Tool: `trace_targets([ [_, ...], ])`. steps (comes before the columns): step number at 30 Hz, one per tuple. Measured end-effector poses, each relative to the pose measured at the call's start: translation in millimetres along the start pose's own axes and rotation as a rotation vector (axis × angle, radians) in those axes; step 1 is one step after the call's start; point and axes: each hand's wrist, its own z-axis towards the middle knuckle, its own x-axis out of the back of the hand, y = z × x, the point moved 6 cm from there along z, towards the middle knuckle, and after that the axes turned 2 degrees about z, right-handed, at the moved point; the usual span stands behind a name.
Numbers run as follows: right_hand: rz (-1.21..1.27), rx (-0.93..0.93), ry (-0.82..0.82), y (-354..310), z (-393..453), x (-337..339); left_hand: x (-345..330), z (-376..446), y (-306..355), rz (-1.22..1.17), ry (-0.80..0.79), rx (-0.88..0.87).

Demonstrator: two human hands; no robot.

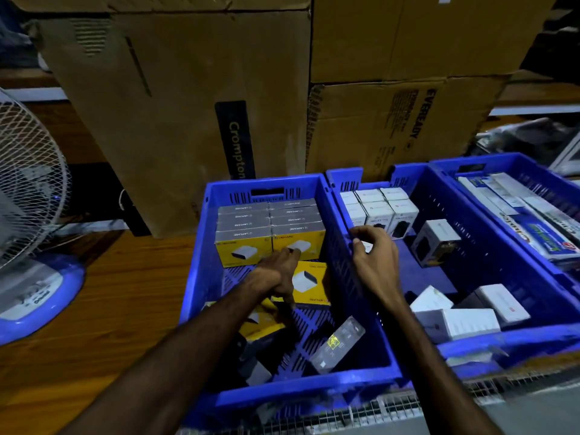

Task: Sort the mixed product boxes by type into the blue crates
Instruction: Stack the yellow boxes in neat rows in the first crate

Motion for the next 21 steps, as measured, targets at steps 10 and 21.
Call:
trace_targets([
  [10, -0.013, 0.002, 0.027, -1.7, 1.0, 0.9, 15.8, -6.5, -35.9, -0.495, 0.166, 0.066],
  [21, -0.002, -0.017, 0.022, -1.2, -0.6, 1.7, 32.6, -37.4, -42.9, -0.391, 0.409, -0.074],
])
